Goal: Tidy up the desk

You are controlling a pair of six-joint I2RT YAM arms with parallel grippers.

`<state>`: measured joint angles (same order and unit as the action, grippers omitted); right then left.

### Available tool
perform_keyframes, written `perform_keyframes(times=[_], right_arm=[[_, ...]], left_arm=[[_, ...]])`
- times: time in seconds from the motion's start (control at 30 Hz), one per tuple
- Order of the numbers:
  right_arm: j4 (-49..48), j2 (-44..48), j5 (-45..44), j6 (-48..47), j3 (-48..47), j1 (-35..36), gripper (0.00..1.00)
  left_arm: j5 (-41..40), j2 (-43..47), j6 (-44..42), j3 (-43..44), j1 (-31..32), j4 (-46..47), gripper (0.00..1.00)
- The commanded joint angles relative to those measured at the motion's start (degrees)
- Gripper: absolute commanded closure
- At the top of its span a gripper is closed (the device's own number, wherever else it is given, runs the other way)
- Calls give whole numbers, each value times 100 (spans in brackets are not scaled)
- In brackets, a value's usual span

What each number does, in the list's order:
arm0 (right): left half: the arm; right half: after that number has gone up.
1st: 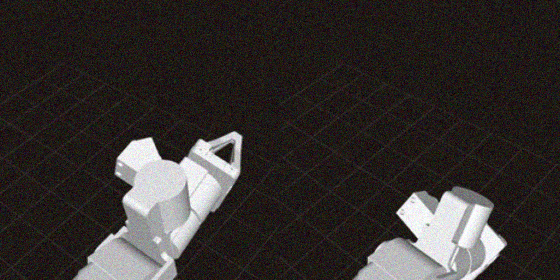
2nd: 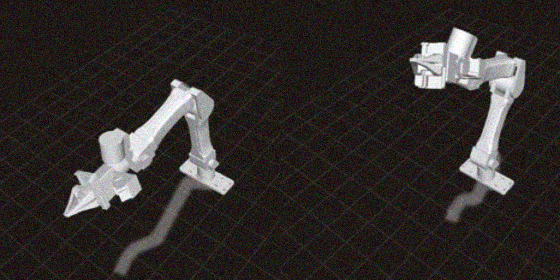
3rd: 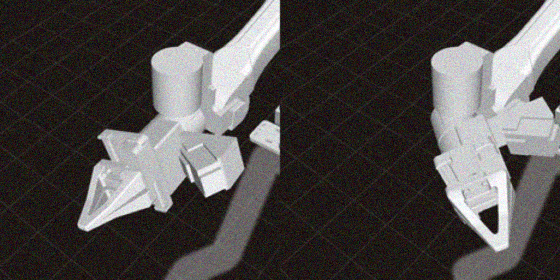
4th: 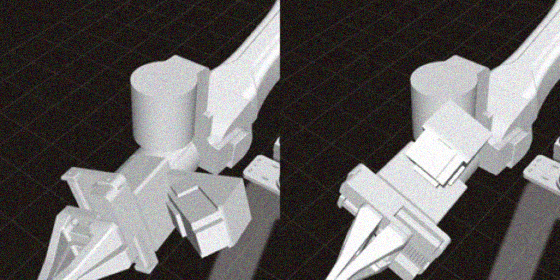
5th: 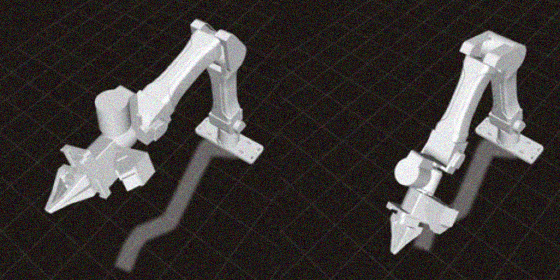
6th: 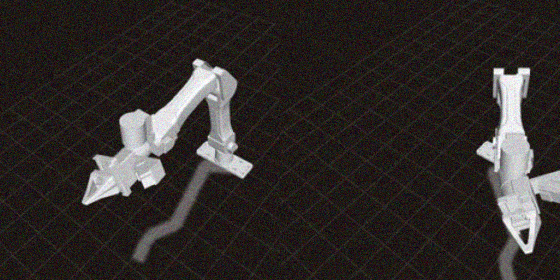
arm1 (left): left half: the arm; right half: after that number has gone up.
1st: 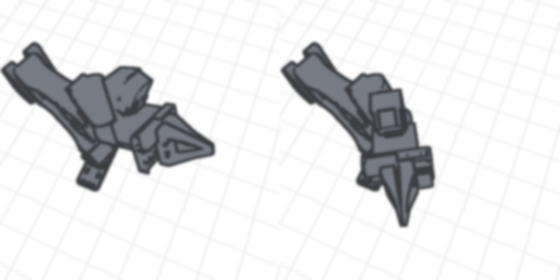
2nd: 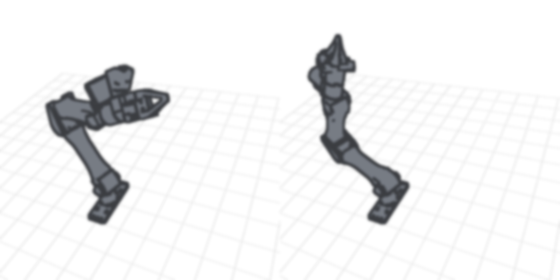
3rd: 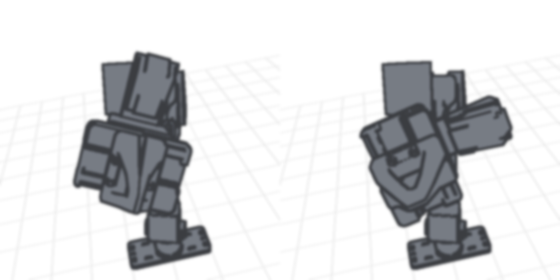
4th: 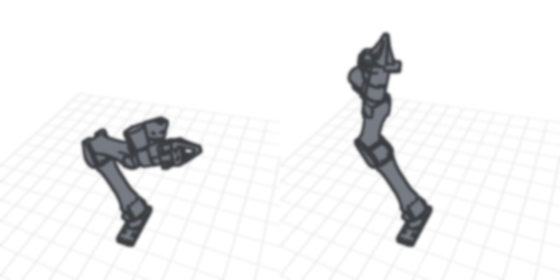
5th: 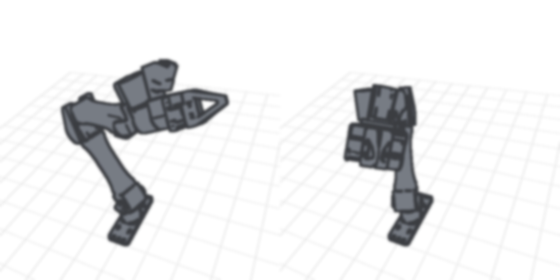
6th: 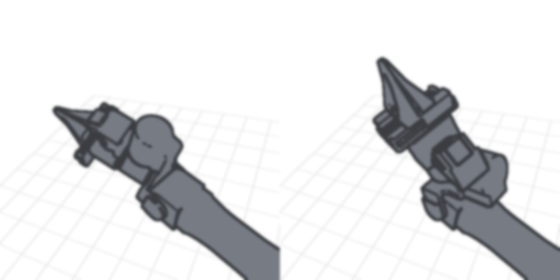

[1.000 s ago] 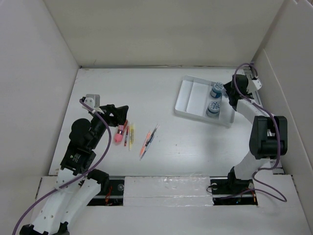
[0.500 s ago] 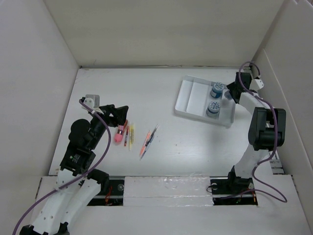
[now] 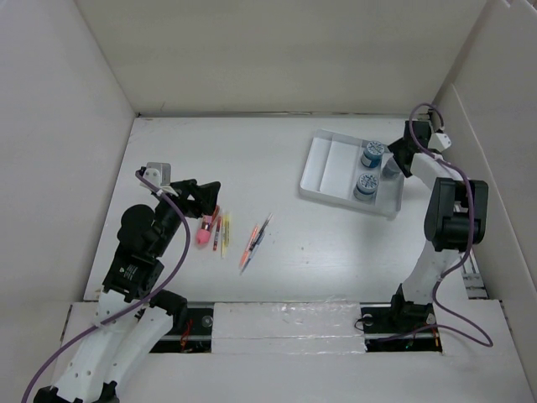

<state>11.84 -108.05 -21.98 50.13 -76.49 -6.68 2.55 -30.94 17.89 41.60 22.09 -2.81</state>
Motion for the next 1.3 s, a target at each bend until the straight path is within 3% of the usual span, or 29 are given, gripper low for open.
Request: perform_keyframes(times=[0.0, 0.2, 0.3, 0.4, 0.43, 0.47, 0.53, 0.6, 0.63, 0.67, 0.73, 0.8, 0.87, 0.93, 1.03, 1.27], right_arm=[[-67, 21, 158, -117, -297, -27, 26], [-603, 555, 36, -100, 195, 228, 21], [-1093, 1142, -35, -152, 581, 674, 27], [-1787, 1636, -341, -415, 1056, 1524, 43], [-1964, 1847, -429, -529, 1179, 1764, 54], [-2270, 1919, -596, -565, 1328, 2001, 61], [-2335, 1946, -685, -653, 1338, 2676, 87], [-2082, 1806, -466, -724, 1068, 3466, 100], [-2080, 1805, -465, -724, 1066, 3471, 100], [-1950, 1527, 361, -646, 970, 3628, 100], [-1966, 1279, 965, -584, 750, 3988, 100], [-1913, 884, 1440, -478, 435, 4577, 95], [-1756, 655, 1521, -478, 171, 5112, 77], [-1711, 373, 1565, -530, -127, 5377, 55], [-1405, -13, 1539, -583, -602, 5721, 40], [-666, -804, 1441, -680, -1349, 6222, 40]], left_arm=[[27, 9, -58, 58, 6, 237, 34], [18, 9, -57, 58, 6, 237, 34], [27, 0, -57, 67, 6, 237, 35], [-43, 0, -57, 76, 6, 237, 43], [-44, -35, -49, 85, 6, 237, 51], [-44, -44, -57, 76, 6, 246, 70], [-87, 0, -66, 85, 6, 237, 82], [-192, 26, -58, 102, 6, 246, 97], [-193, 26, -49, 102, 6, 246, 97], [-193, 18, -49, 120, 6, 220, 100], [-193, 35, -49, 111, 6, 219, 100], [-202, 88, -40, 120, 6, 228, 92], [-402, 132, -14, 120, 6, 228, 76], [-457, 176, -5, 120, 6, 193, 71], [-431, 290, -14, 85, 6, 245, 65], [-457, 404, 13, 67, 6, 237, 60]])
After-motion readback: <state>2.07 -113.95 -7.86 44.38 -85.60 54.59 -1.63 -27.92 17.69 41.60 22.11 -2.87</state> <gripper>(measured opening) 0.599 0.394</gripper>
